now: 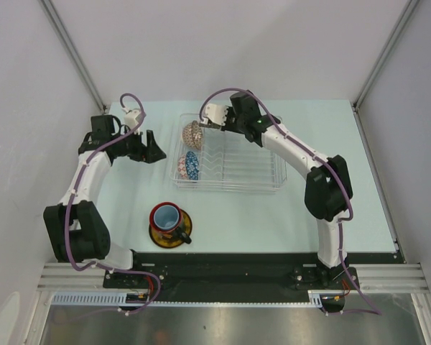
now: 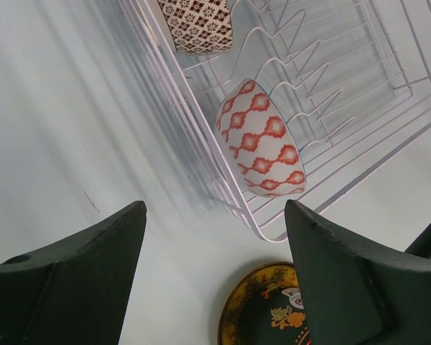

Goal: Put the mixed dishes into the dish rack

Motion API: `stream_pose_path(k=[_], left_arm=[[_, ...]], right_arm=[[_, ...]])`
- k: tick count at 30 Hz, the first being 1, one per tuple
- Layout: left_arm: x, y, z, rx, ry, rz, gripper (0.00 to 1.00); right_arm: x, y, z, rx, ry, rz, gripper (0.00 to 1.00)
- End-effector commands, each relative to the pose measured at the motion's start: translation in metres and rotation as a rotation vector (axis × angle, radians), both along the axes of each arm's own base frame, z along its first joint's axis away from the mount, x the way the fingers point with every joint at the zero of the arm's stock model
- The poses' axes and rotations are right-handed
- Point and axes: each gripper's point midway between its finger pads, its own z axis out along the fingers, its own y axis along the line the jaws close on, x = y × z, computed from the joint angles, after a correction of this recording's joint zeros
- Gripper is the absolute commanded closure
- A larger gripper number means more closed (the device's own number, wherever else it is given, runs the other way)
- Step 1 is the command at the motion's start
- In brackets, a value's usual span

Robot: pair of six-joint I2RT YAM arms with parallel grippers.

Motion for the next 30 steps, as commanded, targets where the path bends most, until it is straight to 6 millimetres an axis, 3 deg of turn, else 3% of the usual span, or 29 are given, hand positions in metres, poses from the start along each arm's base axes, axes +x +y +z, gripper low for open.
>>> stream_pose_path(k=[1, 12, 30], left_arm=[[0.002, -0.005, 0.002, -0.038, -0.023, -0.017, 0.17], [-0.005, -0.017, -0.039, 0.071, -0.003, -0.055, 0.18], [-0.002, -0.015, -0.042, 0.086, -0.012, -0.056, 0.19]], right_arm=[[0.025, -0.003, 0.116, 0.171, -0.272, -0.053, 1.00], [0.039, 0.006, 0.117, 0.183, -0.274, -0.040, 1.00], [0.032, 0.024, 0.090, 0.176, -0.221, -0.014, 1.00]])
